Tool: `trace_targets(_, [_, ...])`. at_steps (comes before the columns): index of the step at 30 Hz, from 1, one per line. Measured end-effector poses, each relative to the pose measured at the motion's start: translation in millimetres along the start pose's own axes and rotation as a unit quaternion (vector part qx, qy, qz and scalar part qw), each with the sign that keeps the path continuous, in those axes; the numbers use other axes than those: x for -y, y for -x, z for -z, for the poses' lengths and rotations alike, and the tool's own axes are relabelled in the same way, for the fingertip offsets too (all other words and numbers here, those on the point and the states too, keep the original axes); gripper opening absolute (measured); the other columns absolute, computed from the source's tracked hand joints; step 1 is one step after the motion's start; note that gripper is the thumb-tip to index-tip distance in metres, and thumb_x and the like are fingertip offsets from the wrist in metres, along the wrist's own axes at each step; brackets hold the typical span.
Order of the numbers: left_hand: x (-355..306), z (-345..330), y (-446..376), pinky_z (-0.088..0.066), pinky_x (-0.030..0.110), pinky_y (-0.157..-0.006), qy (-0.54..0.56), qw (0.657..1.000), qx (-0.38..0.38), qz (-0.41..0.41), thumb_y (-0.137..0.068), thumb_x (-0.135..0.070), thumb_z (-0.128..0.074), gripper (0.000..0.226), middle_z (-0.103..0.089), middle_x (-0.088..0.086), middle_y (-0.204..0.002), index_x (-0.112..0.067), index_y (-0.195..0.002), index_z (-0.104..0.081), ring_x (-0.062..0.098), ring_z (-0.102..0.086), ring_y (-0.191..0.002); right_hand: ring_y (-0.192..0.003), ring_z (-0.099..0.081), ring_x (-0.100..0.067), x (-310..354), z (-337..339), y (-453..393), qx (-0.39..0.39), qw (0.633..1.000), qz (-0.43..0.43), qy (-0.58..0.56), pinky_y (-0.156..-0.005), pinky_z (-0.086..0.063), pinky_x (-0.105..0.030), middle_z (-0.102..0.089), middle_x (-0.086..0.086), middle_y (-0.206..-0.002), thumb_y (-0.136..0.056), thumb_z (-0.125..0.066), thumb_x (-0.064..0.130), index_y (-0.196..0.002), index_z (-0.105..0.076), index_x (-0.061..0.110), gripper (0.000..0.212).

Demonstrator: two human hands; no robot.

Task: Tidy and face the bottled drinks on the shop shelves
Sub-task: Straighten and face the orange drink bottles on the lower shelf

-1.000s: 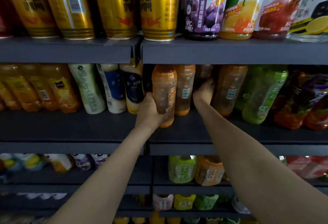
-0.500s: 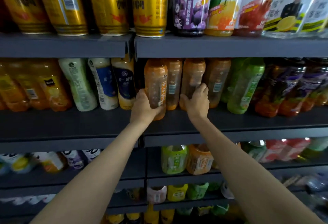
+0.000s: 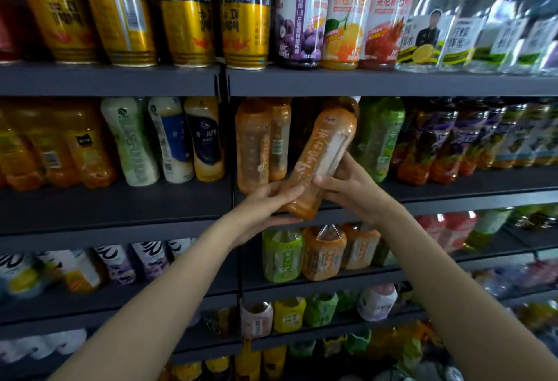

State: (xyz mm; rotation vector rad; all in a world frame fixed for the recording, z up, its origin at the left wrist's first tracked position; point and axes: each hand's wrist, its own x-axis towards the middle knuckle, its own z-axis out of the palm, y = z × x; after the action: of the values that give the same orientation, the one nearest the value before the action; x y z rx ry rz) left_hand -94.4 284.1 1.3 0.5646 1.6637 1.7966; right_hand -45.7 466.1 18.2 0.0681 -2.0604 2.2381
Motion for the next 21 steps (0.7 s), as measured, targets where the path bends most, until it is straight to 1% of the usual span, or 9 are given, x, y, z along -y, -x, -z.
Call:
trace_targets(1, [-2,-2,4,-0.054,0.033,-0.088,0.009,1.000,-0.006,-0.006,-0.075,-0.033,-0.067,0.058,-0.061,0.005,-0.122,-0.012,-0.127,-0.051,0.015,-0.063,-0.106,-0.111,-0.063,-0.025,5,-3,3,-0.001,1.000,0.004,0.000,-0.090,-0.054,-0.038,-0.064,-0.011,-0.119,-0.073,-0.074,0.008,-0.131,-0.043,0.014,0.066])
trace_targets(3, [-4,-6,10,-0.052,0.022,-0.083,-0.106,0.991,-0.073,-0.041,-0.076,-0.028,-0.072,0.058,-0.059,0.002,-0.121,-0.012,-0.127,-0.049,0.013,-0.061,-0.101,-0.107,-0.064,-0.023,16,-10,6,-0.058,0.998,0.005,-0.004,-0.088,-0.054,-0.033,-0.068,-0.006,-0.109,-0.080,-0.069,0.011,-0.120,-0.053,0.010,0.043])
trace_targets(4, [-3,-8,12,-0.048,0.013,-0.077,-0.210,0.967,-0.120,-0.075,-0.076,-0.027,-0.074,0.058,-0.057,-0.003,-0.117,-0.013,-0.126,-0.047,0.009,-0.057,-0.098,-0.104,-0.064,-0.022,20,-13,7,-0.100,0.995,-0.005,-0.020,-0.085,-0.054,-0.030,-0.068,-0.005,-0.106,-0.083,-0.069,0.016,-0.116,-0.054,0.010,0.037])
trace_targets(6, [-1,-8,18,-0.038,0.014,-0.070,-0.367,0.899,-0.190,-0.143,-0.074,-0.028,-0.078,0.063,-0.049,-0.007,-0.111,-0.016,-0.126,-0.044,0.006,-0.047,-0.098,-0.099,-0.064,-0.020,22,-21,7,-0.186,0.980,-0.042,-0.055,-0.079,-0.054,-0.030,-0.065,-0.005,-0.104,-0.081,-0.073,0.025,-0.112,-0.051,0.010,0.041])
trace_targets(9, [-2,-4,25,-0.033,0.020,-0.077,-0.428,0.859,-0.201,-0.196,-0.069,-0.032,-0.080,0.070,-0.042,-0.010,-0.112,-0.018,-0.126,-0.043,0.004,-0.040,-0.102,-0.096,-0.063,-0.021,18,-29,11,-0.246,0.962,-0.056,-0.102,-0.084,-0.054,-0.037,-0.064,-0.006,-0.098,-0.078,-0.076,0.022,-0.095,-0.051,0.011,0.032])
trace_targets(12, [-8,5,28,-0.039,0.019,-0.081,-0.341,0.914,-0.174,-0.138,-0.071,-0.029,-0.079,0.070,-0.046,-0.010,-0.114,-0.018,-0.129,-0.043,0.005,-0.047,-0.103,-0.099,-0.065,-0.023,21,-31,15,-0.210,0.969,-0.027,-0.126,-0.088,-0.054,-0.038,-0.067,-0.011,-0.106,-0.079,-0.074,0.016,-0.100,-0.056,0.010,0.029])
trace_targets(15, [-11,10,31,-0.055,0.027,-0.083,-0.074,0.992,-0.095,-0.040,-0.074,-0.024,-0.074,0.064,-0.058,0.003,-0.122,-0.013,-0.131,-0.046,0.014,-0.060,-0.105,-0.101,-0.066,-0.024,30,-31,15,-0.176,0.973,0.006,-0.148,-0.089,-0.054,-0.039,-0.067,-0.012,-0.112,-0.077,-0.074,0.018,-0.113,-0.056,0.007,0.041])
trace_targets(18, [-12,6,29,-0.054,0.032,-0.086,-0.081,0.982,-0.145,-0.088,-0.074,-0.023,-0.076,0.052,-0.060,0.007,-0.121,-0.018,-0.118,-0.049,0.016,-0.061,-0.103,-0.105,-0.065,-0.024,33,-30,12,-0.167,0.973,0.009,-0.158,-0.092,-0.053,-0.040,-0.065,-0.013,-0.117,-0.080,-0.072,0.023,-0.126,-0.048,0.005,0.055])
trace_targets(21, [-15,4,28,-0.041,0.023,-0.083,-0.275,0.902,-0.253,-0.215,-0.067,-0.025,-0.083,0.063,-0.050,-0.003,-0.117,-0.021,-0.118,-0.046,0.010,-0.049,-0.104,-0.105,-0.064,-0.030,35,-31,12,-0.167,0.973,-0.049,-0.153,-0.082,-0.057,-0.041,-0.059,-0.019,-0.123,-0.082,-0.071,0.028,-0.133,-0.040,0.005,0.064])
